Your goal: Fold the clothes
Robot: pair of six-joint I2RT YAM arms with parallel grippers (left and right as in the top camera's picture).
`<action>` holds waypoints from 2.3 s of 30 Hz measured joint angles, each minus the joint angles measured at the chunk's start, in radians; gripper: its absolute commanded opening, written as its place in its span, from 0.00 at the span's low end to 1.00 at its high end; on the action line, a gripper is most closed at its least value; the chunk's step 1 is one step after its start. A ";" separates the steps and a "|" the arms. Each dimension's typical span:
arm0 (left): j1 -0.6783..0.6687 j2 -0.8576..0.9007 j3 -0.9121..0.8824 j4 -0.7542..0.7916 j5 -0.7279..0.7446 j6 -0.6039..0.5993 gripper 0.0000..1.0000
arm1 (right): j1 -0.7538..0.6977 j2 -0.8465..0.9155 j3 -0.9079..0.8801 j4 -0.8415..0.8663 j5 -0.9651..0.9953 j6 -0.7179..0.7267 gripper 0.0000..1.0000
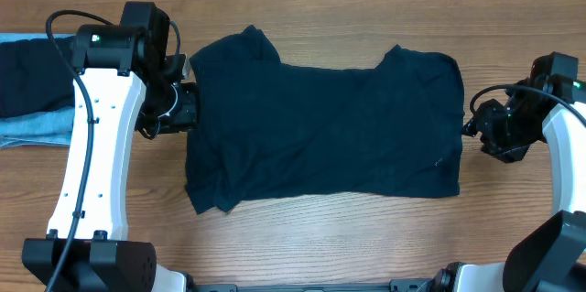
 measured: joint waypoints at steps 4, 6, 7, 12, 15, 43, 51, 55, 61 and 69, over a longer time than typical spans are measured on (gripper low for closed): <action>0.000 0.000 0.000 0.060 -0.009 0.000 0.37 | -0.001 0.000 0.000 0.010 0.034 0.013 0.57; 0.000 0.000 0.000 0.115 -0.011 0.000 0.38 | -0.001 0.000 0.000 0.056 0.023 0.016 0.47; 0.000 0.000 0.000 0.154 -0.012 0.000 0.37 | -0.001 0.000 0.000 0.090 0.009 0.010 0.47; 0.000 0.000 0.000 0.325 0.001 0.000 0.35 | 0.013 0.000 0.000 0.254 -0.078 -0.016 0.53; -0.005 0.015 0.000 0.388 0.032 0.000 0.35 | 0.038 0.002 0.000 0.298 -0.108 -0.030 0.60; -0.123 0.431 0.000 0.685 0.072 0.040 0.33 | 0.123 0.314 -0.003 0.761 -0.212 0.052 0.45; -0.128 0.496 0.000 0.798 0.077 0.043 0.29 | 0.162 0.383 -0.003 0.808 -0.308 0.026 0.47; -0.143 0.543 0.000 0.809 0.091 0.042 0.25 | 0.205 0.383 -0.003 0.821 -0.246 0.017 0.49; -0.163 0.608 0.000 0.801 0.100 0.043 0.25 | 0.195 0.408 -0.003 0.871 -0.178 0.021 0.49; -0.162 0.608 0.000 0.798 0.104 0.043 0.25 | 0.187 0.464 0.000 0.872 -0.108 0.041 0.45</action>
